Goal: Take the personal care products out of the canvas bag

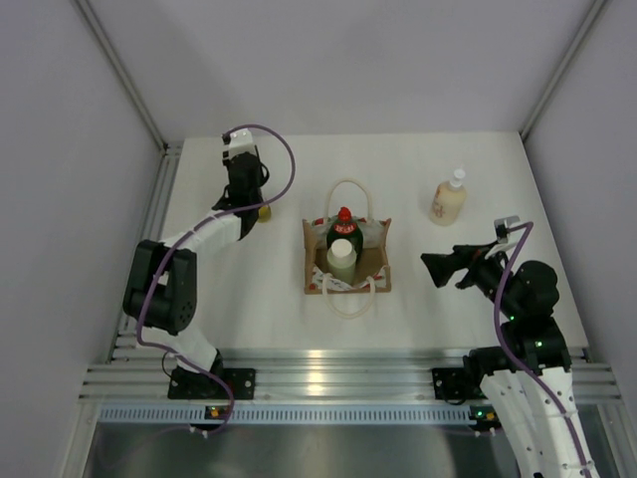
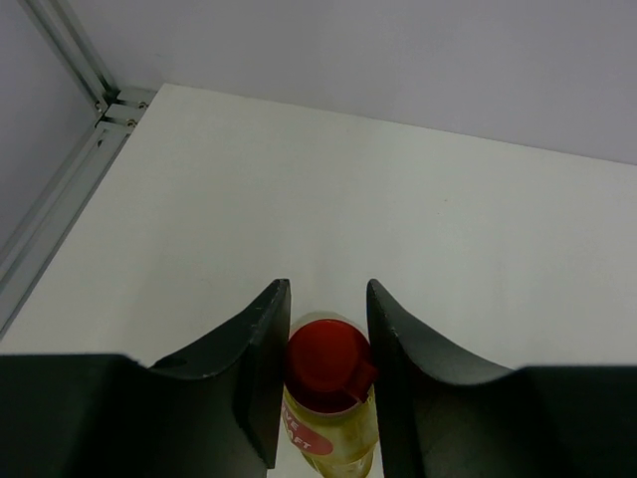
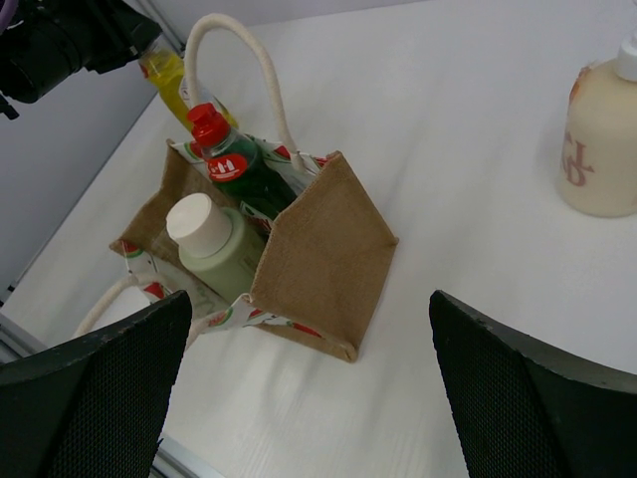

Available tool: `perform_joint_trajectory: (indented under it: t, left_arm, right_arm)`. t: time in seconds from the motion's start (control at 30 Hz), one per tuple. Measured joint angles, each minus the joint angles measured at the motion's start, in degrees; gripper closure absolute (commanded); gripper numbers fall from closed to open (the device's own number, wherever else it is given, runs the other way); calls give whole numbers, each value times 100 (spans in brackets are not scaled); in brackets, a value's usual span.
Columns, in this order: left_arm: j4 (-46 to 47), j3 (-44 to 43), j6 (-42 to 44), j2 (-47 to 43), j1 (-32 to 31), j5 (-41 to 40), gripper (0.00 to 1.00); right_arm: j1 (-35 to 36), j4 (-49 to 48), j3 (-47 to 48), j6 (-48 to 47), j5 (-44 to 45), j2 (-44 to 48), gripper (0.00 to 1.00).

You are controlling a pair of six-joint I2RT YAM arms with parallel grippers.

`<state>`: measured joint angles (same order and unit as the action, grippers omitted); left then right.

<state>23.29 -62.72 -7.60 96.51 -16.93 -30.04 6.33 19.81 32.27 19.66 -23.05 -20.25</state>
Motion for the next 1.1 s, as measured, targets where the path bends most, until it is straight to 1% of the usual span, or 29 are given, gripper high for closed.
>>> perform_joint_trajectory:
  t: [0.07,0.1,0.17,0.23,0.3,0.4,0.5,0.63,0.7,0.83,0.97,1.1]
  left_arm:
    - [33,-2,-9,20,0,-22,49]
    - [46,-13,-31,33,0,-42,35]
    - [72,-20,-42,42,0,-68,23]
    - [76,-22,-103,42,2,-107,15]
    - [76,-28,-142,42,2,-116,11]
    - [66,-39,-170,42,2,-140,2]
    - [-39,-103,-240,-26,0,-186,2]
    - [-693,-470,-544,-323,-26,-273,2]
    - [-1054,-601,-796,-645,-61,-278,2]
    - [-1510,-544,-1257,-1582,-210,-236,2]
    - [-1915,-409,-1705,-2533,-621,-140,2]
    - [-2465,-308,-1971,-2922,-1069,-17,2]
  right_arm:
    - [0,0,0,0,-2,0,1]
    - [0,0,0,0,-4,0,1]
    - [0,0,0,0,-15,0,0]
    - [0,0,0,0,-24,0,1]
    - [0,0,0,0,-24,0,1]
    - [0,0,0,-2,-26,-13,0]
    - [0,-4,0,-4,-46,-55,1]
    - [0,-72,0,26,-205,-195,1]
    - [0,-179,0,118,-372,-304,0]
    - [4,-702,-11,433,-739,-599,1]
    - [22,-1309,-13,643,-957,-1040,1]
    - [118,-1904,11,708,-1075,-1593,1]
